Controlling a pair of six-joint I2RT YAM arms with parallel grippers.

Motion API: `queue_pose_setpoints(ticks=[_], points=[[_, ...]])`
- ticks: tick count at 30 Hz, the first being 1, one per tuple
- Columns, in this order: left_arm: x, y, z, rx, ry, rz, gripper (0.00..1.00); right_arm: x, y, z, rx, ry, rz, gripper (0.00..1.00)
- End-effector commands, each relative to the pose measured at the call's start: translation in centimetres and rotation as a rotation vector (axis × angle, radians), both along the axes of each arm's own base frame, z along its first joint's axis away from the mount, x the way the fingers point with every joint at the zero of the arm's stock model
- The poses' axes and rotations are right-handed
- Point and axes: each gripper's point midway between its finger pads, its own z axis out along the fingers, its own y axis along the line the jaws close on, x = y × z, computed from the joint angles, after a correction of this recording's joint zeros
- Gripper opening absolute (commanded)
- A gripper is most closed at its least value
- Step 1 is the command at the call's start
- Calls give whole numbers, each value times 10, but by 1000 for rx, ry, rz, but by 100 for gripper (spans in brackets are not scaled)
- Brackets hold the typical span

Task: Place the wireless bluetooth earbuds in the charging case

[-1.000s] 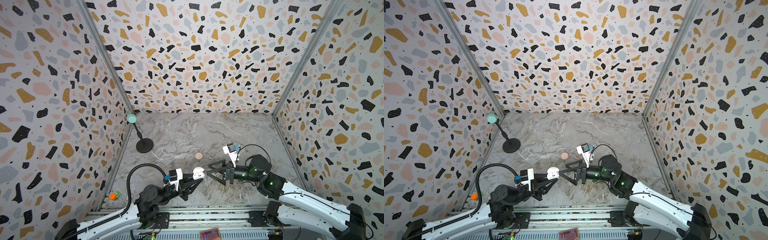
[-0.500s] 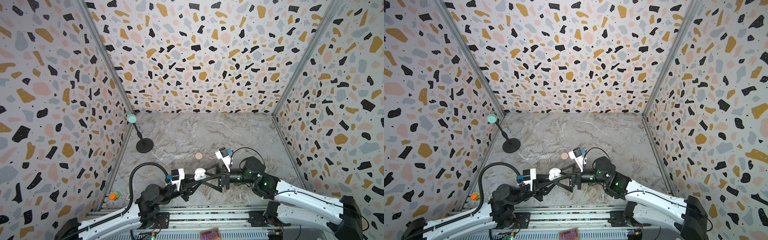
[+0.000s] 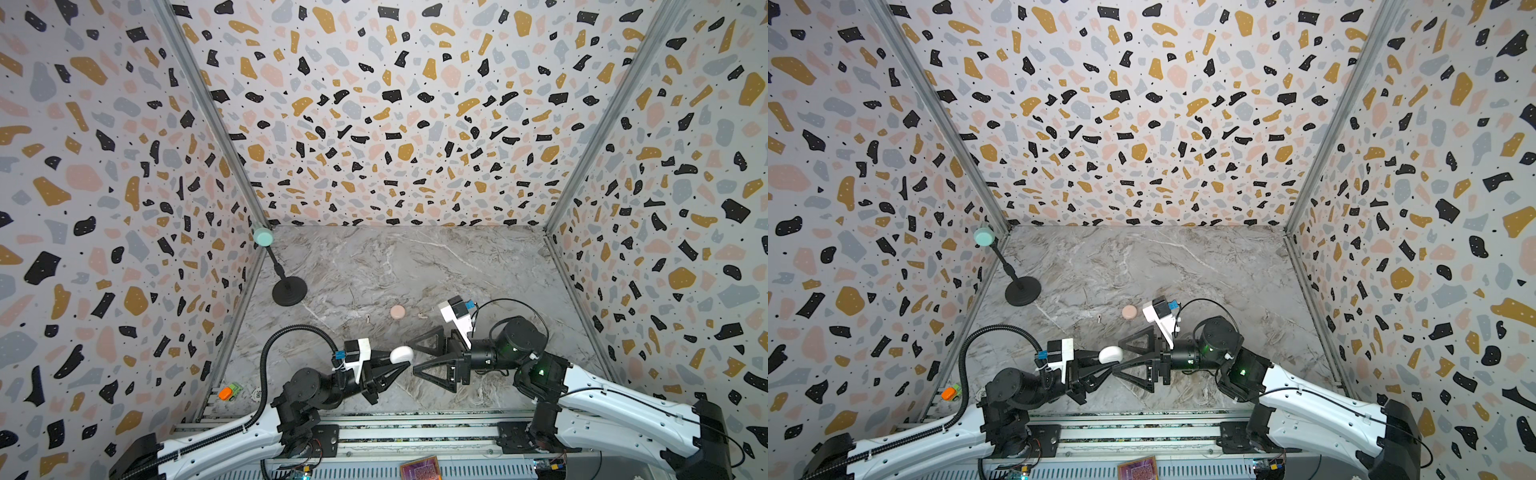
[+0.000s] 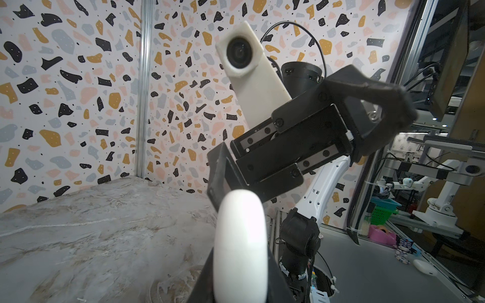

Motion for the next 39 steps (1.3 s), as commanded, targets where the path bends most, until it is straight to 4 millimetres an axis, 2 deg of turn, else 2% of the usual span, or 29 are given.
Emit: queue_pose_setpoints(ticks=[1,3,4,7,10,13,15,17,22,29,35,39], points=[[-1,3,16,-47,-19,0,0,-22,-16,44,116,-109,67,99],[-1,3,15,-45,-17,2,0,-26,-22,50,131,-130,70,99],[-1,3,15,-45,-16,2,0,-21,-24,51,117,-130,30,99],[1,2,14,-43,-8,7,0,7,-38,55,59,-129,-183,99],[2,3,16,-57,13,9,0,40,-61,52,-8,-92,-421,99],[7,2,18,-69,60,24,0,71,-82,34,-114,-35,-623,99],[22,-4,16,-21,149,84,0,86,-92,17,-187,0,-711,99],[40,-8,9,13,279,153,0,95,-98,4,-242,28,-766,99],[53,-15,-6,-50,503,158,0,120,-122,-34,-436,86,-929,99],[73,-24,-36,-77,760,225,0,131,-162,-58,-692,53,-1072,99],[89,-22,-70,-30,882,348,0,126,-190,-81,-883,26,-1112,99],[91,-30,-88,23,919,357,0,124,-203,-100,-982,25,-1133,99]])
